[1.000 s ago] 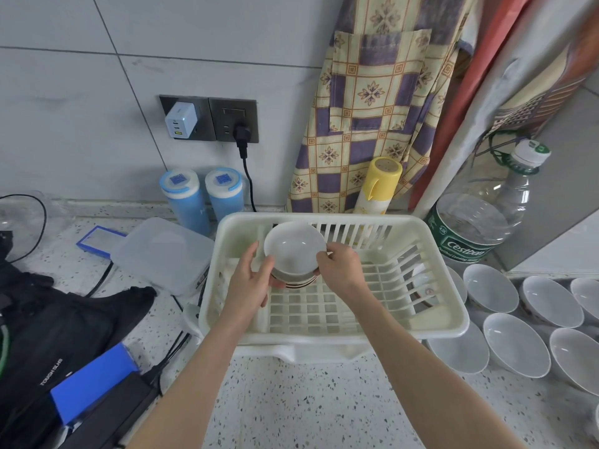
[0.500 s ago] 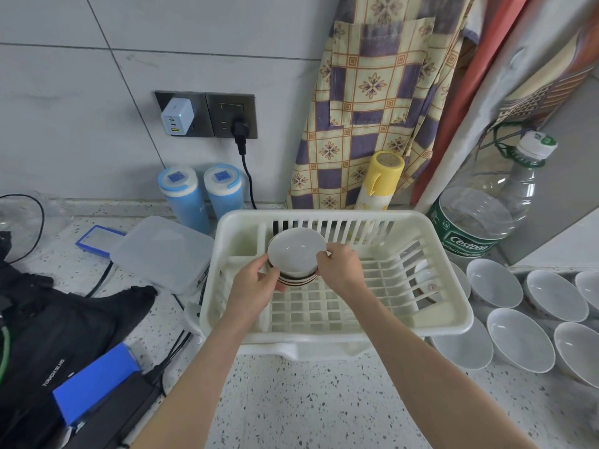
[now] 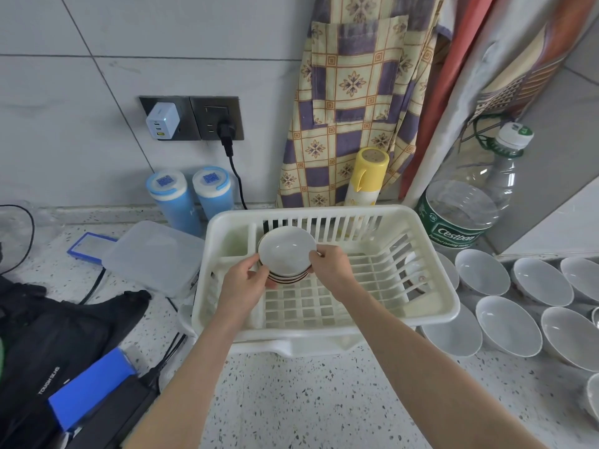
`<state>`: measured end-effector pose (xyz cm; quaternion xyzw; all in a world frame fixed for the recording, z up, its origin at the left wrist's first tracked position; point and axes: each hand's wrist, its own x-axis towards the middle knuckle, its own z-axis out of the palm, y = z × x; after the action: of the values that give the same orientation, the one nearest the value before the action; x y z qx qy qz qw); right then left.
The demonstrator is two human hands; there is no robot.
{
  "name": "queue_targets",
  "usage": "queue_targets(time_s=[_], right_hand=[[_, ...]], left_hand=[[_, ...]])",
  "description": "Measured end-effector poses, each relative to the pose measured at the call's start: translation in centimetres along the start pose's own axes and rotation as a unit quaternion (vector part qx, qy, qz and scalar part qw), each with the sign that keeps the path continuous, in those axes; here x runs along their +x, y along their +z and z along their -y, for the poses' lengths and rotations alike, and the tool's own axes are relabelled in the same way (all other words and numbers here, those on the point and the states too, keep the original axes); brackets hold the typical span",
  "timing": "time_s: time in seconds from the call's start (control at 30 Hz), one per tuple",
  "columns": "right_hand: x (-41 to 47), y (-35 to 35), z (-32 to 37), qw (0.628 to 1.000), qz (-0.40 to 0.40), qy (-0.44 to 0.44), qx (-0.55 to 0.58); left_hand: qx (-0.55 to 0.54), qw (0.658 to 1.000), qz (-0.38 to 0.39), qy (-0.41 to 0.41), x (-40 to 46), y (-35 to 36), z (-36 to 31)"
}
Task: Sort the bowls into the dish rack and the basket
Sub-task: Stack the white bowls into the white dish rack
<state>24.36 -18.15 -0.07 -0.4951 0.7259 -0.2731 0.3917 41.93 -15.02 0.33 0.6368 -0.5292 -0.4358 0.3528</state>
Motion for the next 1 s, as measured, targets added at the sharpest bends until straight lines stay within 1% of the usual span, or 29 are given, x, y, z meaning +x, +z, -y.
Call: queue_targets(time_s=[0.1,0.17,0.27,0.33,0.4,0.5,0.6,0.73,0.83,0.9,1.0], right_hand=[[-0.2,0.1,-0.2,1.0,0.005,0.008,0.028],[-0.5,0.0,-0.1,0.999,0.015,0.016,0.036],[-2.1,-1.0,0.1,0.994,0.03,0.035,0.099],[-3.9,-2.4,-0.1,0.989,0.027,0.027,0.143],[-6.2,-4.2,-0.6,0.982,0.025,-0.006,0.186],[-9.9,-7.2,-2.2,0.965,0.008,-0.048,0.259],[-13.1,-10.2,-4.8,0.937,-0.02,-0.066,0.344],[-16.2,-14.1,-9.7,0.915,-0.06,-0.029,0.399],[-17.1,-16.6,-14.1,0.906,-0.105,0.039,0.407],[-17.2,-18.2,-16.8,0.898,-0.129,0.097,0.409],[-16.8,-20.2,-20.6,0.885,-0.122,0.188,0.409]], left_hand=[[0.005,1.0,-0.003,-0.003,-0.1,-0.1,-0.1],[-0.012,1.0,-0.005,-0.018,0.0,-0.2,0.1],[-0.055,0.997,-0.045,-0.028,0.1,-0.7,0.3],[-0.086,0.992,-0.091,-0.014,-0.3,-1.3,-0.1],[-0.125,0.984,-0.129,0.017,-1.3,-1.4,-1.2],[-0.194,0.968,-0.149,0.062,-4.1,0.0,-3.7],[-0.215,0.966,-0.116,0.08,-7.8,3.0,-5.7],[-0.184,0.982,-0.024,0.038,-12.6,8.8,-5.4],[-0.153,0.987,0.047,-0.022,-15.0,13.5,-4.3],[-0.134,0.984,0.082,-0.085,-15.9,16.5,-3.8],[-0.084,0.972,0.136,-0.172,-16.4,20.4,-3.3]])
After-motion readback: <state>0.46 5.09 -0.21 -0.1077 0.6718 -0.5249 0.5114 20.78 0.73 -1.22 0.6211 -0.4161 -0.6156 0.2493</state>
